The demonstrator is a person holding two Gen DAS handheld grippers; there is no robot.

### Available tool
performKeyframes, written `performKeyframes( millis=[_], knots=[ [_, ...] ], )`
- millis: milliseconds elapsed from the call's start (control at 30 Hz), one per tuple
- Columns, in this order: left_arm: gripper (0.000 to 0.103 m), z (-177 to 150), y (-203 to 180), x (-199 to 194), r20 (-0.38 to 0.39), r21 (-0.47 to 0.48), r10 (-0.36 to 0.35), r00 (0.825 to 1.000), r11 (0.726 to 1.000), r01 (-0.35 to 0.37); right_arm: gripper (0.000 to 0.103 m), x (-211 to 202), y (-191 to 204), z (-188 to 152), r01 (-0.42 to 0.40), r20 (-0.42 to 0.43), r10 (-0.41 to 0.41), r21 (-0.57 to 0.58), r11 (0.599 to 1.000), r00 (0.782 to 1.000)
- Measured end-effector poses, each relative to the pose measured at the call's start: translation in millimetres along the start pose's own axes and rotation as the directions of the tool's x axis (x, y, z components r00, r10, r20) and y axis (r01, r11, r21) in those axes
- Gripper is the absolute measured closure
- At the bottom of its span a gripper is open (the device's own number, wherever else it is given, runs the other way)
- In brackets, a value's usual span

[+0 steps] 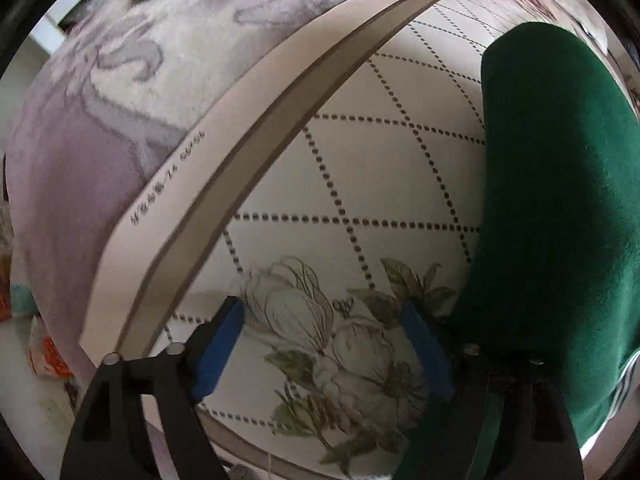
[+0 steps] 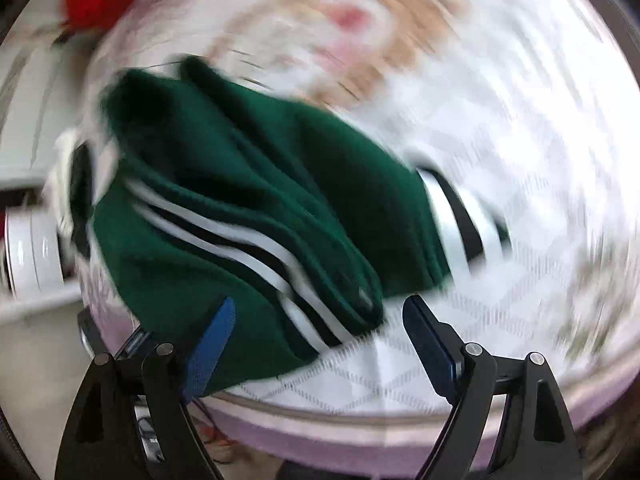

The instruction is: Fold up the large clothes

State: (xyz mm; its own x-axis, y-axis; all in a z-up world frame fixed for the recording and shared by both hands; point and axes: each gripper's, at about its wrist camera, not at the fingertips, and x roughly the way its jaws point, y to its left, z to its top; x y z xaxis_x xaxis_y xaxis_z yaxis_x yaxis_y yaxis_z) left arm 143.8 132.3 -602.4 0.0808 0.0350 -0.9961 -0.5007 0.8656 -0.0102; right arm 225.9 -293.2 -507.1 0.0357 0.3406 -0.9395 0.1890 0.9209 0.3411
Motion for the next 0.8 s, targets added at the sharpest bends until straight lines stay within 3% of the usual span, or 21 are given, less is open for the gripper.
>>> performKeyframes(
  millis=[67, 100, 200, 233, 267, 300, 367, 500, 567, 600, 667, 733, 800],
  knots=[
    [0.005, 2, 4, 5, 0.008, -0.002, -0.009, 1.000, 1.000, 0.009, 0.016, -7, 28, 25, -0.035, 0.040, 0.040, -0.100, 0.994, 0.998],
    [0.000, 3, 6, 8, 0.011, -0.008, -0.019, 1.000, 1.000, 0.019, 0.016, -6, 47, 54, -0.050, 0.046, 0.057, -0.132, 0.990, 0.997],
    [0.000, 7, 13, 14, 0.042, -0.041, -0.043, 0.998, 0.998, 0.044, 0.016, 10, 79, 89, -0.079, 0.030, 0.089, -0.244, 0.967, 0.996],
    [0.000, 9, 13, 14, 0.045, -0.044, -0.034, 0.998, 0.998, 0.036, 0.021, 19, 94, 93, -0.069, 0.026, 0.079, -0.273, 0.960, 0.997],
    [0.000, 10, 12, 15, 0.051, -0.043, -0.033, 0.998, 0.998, 0.035, 0.073, 37, 103, 106, -0.065, -0.023, 0.061, -0.295, 0.953, 0.998],
    [0.000, 11, 14, 15, 0.061, -0.053, -0.041, 0.997, 0.998, 0.044, 0.088, 50, 116, 124, -0.056, -0.081, 0.035, -0.275, 0.960, 0.996],
    [0.000, 9, 16, 13, 0.070, -0.065, -0.054, 0.996, 0.996, 0.059, 0.090, 52, 133, 139, -0.073, -0.116, 0.048, -0.224, 0.972, 0.992],
    [0.000, 4, 20, 9, 0.079, -0.044, -0.067, 0.995, 0.997, 0.070, 0.092, 33, 145, 167, -0.154, 0.009, 0.158, -0.162, 0.975, 0.987],
    [0.000, 1, 23, 9, 0.082, -0.047, -0.069, 0.994, 0.996, 0.073, 0.090, 44, 151, 169, -0.115, 0.023, 0.119, -0.145, 0.983, 0.993],
    [0.000, -4, 25, 5, 0.081, -0.046, -0.066, 0.994, 0.996, 0.070, 0.088, 59, 151, 174, -0.053, -0.014, 0.052, -0.152, 0.987, 0.999],
    [0.000, -2, 28, -3, 0.084, -0.064, -0.071, 0.994, 0.995, 0.077, 0.080, 67, 143, 179, -0.023, -0.068, 0.014, -0.144, 0.989, 0.998],
    [0.000, -5, 34, -22, 0.115, -0.097, -0.093, 0.989, 0.990, 0.105, 0.075, 47, 138, 175, -0.075, -0.050, 0.068, -0.141, 0.987, 0.996],
    [0.000, -6, 32, -49, 0.159, -0.103, -0.084, 0.984, 0.990, 0.101, 0.049, 18, 123, 166, -0.078, -0.006, 0.078, -0.166, 0.983, 0.997]
  ],
)
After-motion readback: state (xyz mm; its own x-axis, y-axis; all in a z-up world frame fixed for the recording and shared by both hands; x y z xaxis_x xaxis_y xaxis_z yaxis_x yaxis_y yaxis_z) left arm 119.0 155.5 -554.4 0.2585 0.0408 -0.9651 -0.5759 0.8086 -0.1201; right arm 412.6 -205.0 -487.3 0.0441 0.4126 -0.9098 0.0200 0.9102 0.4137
